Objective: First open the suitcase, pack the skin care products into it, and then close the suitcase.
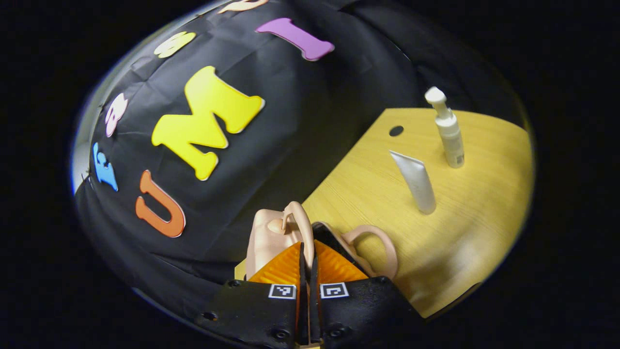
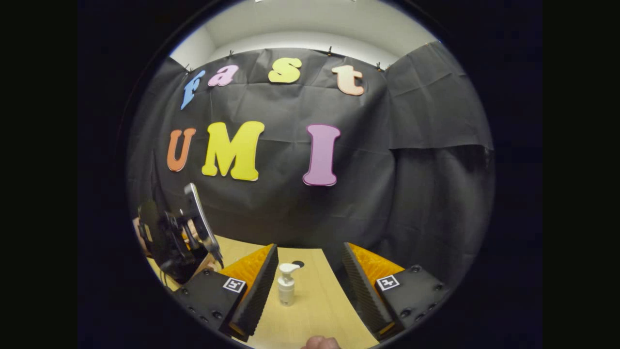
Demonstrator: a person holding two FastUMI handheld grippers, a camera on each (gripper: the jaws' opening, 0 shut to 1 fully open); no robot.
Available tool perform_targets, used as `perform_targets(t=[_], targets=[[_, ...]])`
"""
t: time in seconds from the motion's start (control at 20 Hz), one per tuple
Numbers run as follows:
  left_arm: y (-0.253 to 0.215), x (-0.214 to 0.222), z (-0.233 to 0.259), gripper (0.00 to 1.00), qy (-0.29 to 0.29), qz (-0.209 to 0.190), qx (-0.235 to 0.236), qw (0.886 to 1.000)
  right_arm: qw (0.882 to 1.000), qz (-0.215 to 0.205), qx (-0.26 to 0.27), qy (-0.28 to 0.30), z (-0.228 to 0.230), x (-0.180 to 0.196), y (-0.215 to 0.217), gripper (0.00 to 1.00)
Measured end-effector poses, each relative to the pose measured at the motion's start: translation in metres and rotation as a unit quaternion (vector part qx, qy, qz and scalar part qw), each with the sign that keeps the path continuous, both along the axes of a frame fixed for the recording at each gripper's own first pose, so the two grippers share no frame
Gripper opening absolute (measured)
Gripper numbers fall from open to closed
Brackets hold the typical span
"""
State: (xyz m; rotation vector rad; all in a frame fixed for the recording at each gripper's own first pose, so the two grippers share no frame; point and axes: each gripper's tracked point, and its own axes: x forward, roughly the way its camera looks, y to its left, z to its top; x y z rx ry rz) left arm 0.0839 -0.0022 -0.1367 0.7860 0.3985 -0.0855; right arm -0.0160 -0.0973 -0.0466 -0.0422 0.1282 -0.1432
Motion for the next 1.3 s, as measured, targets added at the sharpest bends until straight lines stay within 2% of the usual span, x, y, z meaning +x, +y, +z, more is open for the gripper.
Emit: perform_targets(t=[0.1, 0.2, 0.35, 0.55, 0.7, 0.85, 0.95, 1.05, 1.15, 1.3], targets=[[0.034, -0.002, 0.04, 0.04, -0.043, 0.023, -0.062, 0.997, 1.0, 0.016, 0.001, -0.011, 0.011, 0.006, 0.019, 0.79], [0.076, -0.006, 0.074, 0.04, -0.088, 0.048, -0.111, 0.989, 0.999, 0.035, 0.008, -0.015, 0.017, 0.014, 0.042, 0.79], [0.153, -0.013, 0.104, 0.04, -0.145, 0.082, -0.152, 0.974, 0.998, 0.057, 0.009, -0.02, 0.026, 0.022, 0.071, 0.79], [0.259, -0.016, 0.102, 0.04, -0.166, 0.154, -0.2, 0.953, 0.997, 0.075, 0.006, -0.014, 0.029, 0.025, 0.104, 0.79], [0.332, -0.007, 0.095, 0.04, -0.17, 0.189, -0.233, 0.939, 0.996, 0.085, -0.008, -0.01, 0.031, 0.024, 0.126, 0.78], [0.393, -0.011, 0.058, 0.04, -0.165, 0.227, -0.243, 0.929, 0.995, 0.093, -0.022, 0.004, 0.027, 0.023, 0.147, 0.79], [0.431, -0.009, 0.011, 0.04, -0.144, 0.257, -0.268, 0.917, 0.996, 0.091, -0.024, 0.011, 0.026, 0.02, 0.154, 0.8], [0.463, -0.001, -0.033, 0.04, -0.124, 0.286, -0.315, 0.896, 0.995, 0.091, -0.044, 0.014, 0.025, 0.016, 0.159, 0.79], [0.478, -0.001, -0.076, 0.04, -0.102, 0.314, -0.372, 0.867, 0.994, 0.087, -0.06, 0.02, 0.022, 0.015, 0.158, 0.79], [0.487, 0.005, -0.135, 0.04, -0.062, 0.343, -0.425, 0.835, 0.993, 0.078, -0.078, 0.031, 0.02, 0.012, 0.156, 0.79]])
